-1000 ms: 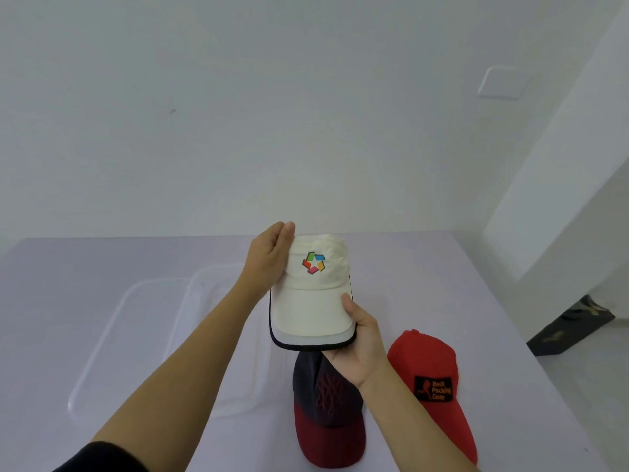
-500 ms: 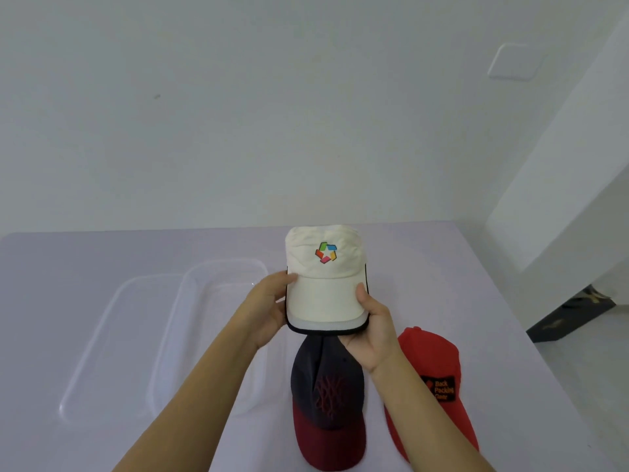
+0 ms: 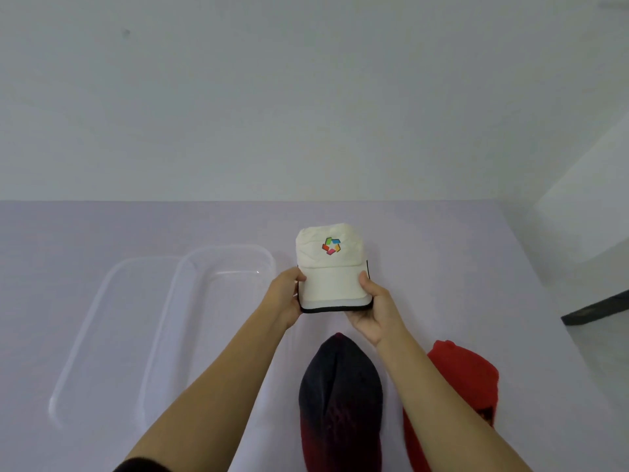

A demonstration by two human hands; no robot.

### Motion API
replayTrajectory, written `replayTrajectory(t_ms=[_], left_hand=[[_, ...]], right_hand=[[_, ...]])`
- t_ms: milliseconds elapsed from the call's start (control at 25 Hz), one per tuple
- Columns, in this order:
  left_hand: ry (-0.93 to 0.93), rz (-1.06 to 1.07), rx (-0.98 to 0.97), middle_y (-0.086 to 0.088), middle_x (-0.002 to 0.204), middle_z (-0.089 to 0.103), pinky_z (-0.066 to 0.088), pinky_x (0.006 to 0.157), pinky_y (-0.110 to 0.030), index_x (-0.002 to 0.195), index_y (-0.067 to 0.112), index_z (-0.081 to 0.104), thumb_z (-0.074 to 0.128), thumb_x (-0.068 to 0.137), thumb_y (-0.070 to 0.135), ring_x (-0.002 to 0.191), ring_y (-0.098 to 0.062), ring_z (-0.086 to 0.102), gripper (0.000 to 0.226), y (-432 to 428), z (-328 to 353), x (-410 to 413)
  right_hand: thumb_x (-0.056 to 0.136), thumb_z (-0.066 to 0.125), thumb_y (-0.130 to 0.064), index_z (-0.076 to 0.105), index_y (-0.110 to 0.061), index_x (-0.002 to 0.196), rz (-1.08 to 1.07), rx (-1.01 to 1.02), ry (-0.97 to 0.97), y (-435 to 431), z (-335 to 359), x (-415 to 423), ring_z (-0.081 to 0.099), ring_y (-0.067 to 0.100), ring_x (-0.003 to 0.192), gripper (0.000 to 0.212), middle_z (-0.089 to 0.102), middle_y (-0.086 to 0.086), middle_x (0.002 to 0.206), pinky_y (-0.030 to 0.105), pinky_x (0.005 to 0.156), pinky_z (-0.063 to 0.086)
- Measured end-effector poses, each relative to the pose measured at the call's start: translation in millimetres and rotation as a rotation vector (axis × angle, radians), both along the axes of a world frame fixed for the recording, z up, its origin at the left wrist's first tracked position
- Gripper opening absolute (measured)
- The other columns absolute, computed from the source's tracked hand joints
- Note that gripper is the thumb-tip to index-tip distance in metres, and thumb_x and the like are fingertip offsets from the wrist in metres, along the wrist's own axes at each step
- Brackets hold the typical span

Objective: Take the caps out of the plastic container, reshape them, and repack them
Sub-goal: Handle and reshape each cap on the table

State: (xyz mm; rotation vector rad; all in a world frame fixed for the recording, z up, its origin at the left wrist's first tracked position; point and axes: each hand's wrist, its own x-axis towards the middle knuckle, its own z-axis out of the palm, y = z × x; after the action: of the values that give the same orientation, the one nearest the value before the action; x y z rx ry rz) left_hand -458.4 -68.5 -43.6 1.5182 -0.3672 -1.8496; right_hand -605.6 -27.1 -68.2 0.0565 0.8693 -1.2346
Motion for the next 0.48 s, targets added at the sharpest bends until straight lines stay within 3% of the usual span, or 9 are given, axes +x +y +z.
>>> replayTrajectory(t_ms=[80,200,280,360,480], left_hand=[[-0.018,-0.015,0.030,-0.013,0.099,0.056,0.051,0.084,-0.049,0.098,0.010,0.051,0.042,0.084,0.002,0.094,-0.031,0.056,0.018,-7,-17,-4],[-0.116,-0.046,0.068,-0.011,0.093,0.057,0.049,0.091,-0.049,0.089,0.012,0.052,0.043,0.085,0.005,0.087,-0.028,0.055,0.012,-14,-43,-8],[-0.163,-0.077,0.073,-0.013,0.093,0.057,0.049,0.090,-0.049,0.084,0.011,0.052,0.044,0.079,0.009,0.089,-0.029,0.053,0.010,-16,-59,-9],[-0.220,-0.115,0.063,-0.010,0.094,0.055,0.047,0.082,-0.044,0.086,0.010,0.050,0.044,0.067,0.016,0.089,-0.026,0.051,0.021,-16,-73,-9],[-0.432,-0.223,-0.035,-0.002,0.110,0.054,0.043,0.085,-0.036,0.114,0.010,0.048,0.041,0.082,0.022,0.100,-0.024,0.051,0.035,-11,-81,-14]], right_hand=[[0.086,0.059,-0.015,0.055,-0.004,0.122,-0.019,0.081,0.007,-7,-17,-1,0.071,0.030,0.084,0.038,0.074,0.015,0.091,0.036,0.060,0.060],[0.089,0.058,-0.016,0.057,-0.005,0.117,-0.022,0.181,0.022,-13,-45,-4,0.073,0.028,0.076,0.030,0.075,0.015,0.086,0.034,0.056,0.059],[0.088,0.059,-0.017,0.057,-0.005,0.119,0.025,0.226,0.071,-15,-61,-6,0.070,0.031,0.088,0.034,0.073,0.017,0.099,0.037,0.063,0.059],[0.087,0.060,-0.018,0.054,-0.003,0.126,0.095,0.264,0.168,-17,-74,-8,0.064,0.033,0.104,0.042,0.066,0.019,0.116,0.041,0.077,0.056],[0.087,0.063,-0.022,0.052,0.000,0.128,0.174,0.289,0.417,-17,-82,-11,0.061,0.031,0.109,0.047,0.063,0.016,0.123,0.043,0.089,0.052]])
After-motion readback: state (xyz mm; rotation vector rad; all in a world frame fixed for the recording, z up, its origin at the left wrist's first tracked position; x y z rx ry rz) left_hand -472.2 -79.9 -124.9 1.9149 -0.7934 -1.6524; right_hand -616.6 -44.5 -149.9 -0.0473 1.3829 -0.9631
